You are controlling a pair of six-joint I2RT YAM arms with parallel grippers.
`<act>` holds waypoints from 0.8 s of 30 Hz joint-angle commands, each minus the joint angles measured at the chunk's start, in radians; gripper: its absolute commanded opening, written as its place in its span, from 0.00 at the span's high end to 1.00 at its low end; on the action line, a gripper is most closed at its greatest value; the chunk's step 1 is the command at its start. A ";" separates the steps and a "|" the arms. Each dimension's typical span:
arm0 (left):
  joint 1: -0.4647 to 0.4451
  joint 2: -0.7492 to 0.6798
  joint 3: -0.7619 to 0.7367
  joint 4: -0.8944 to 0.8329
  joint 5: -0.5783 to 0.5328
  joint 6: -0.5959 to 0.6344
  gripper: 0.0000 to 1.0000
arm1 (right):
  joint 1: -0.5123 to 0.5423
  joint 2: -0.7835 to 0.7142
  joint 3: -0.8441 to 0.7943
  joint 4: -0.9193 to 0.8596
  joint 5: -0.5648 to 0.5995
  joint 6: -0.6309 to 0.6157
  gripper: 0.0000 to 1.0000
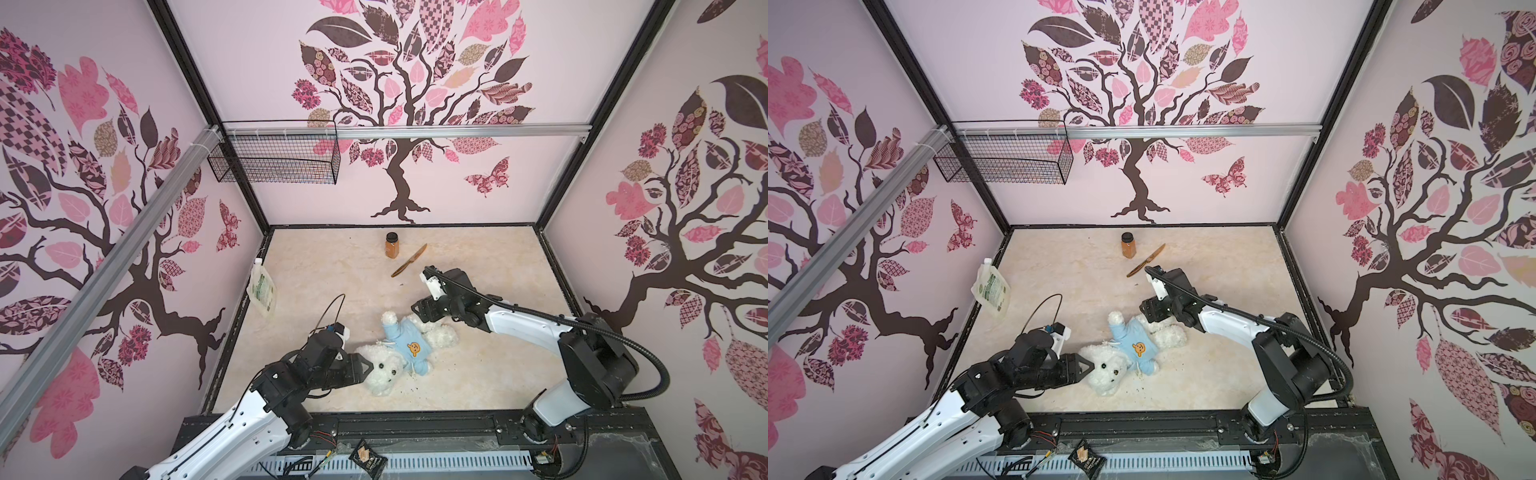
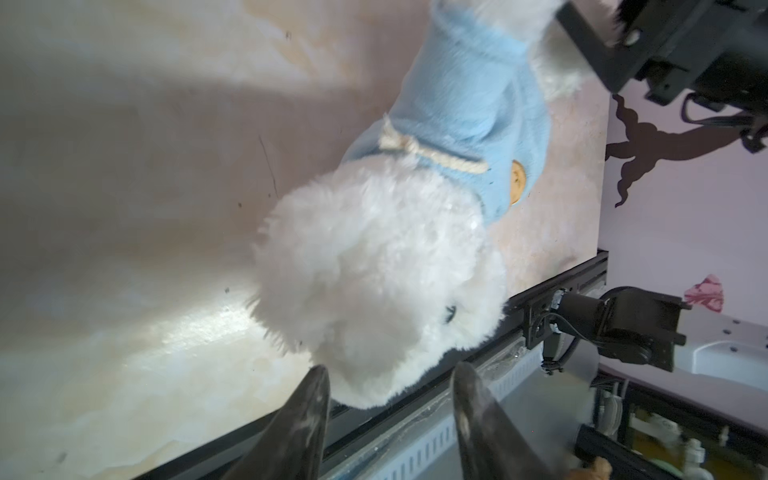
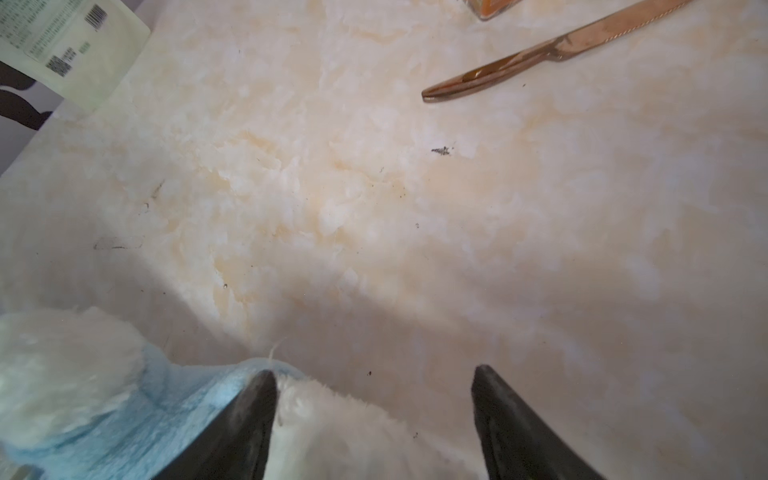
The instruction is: Dress the teddy bear
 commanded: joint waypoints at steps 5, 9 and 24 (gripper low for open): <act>0.051 0.173 -0.064 0.262 0.068 -0.018 0.68 | -0.013 -0.006 -0.017 -0.126 0.012 -0.018 0.24; 0.187 0.318 -0.053 0.454 0.042 0.014 0.73 | -0.070 -0.032 -0.067 -0.124 -0.029 0.021 0.26; 0.233 0.917 0.472 0.502 -0.356 0.389 0.49 | -0.071 -0.246 -0.343 0.015 -0.230 0.227 0.31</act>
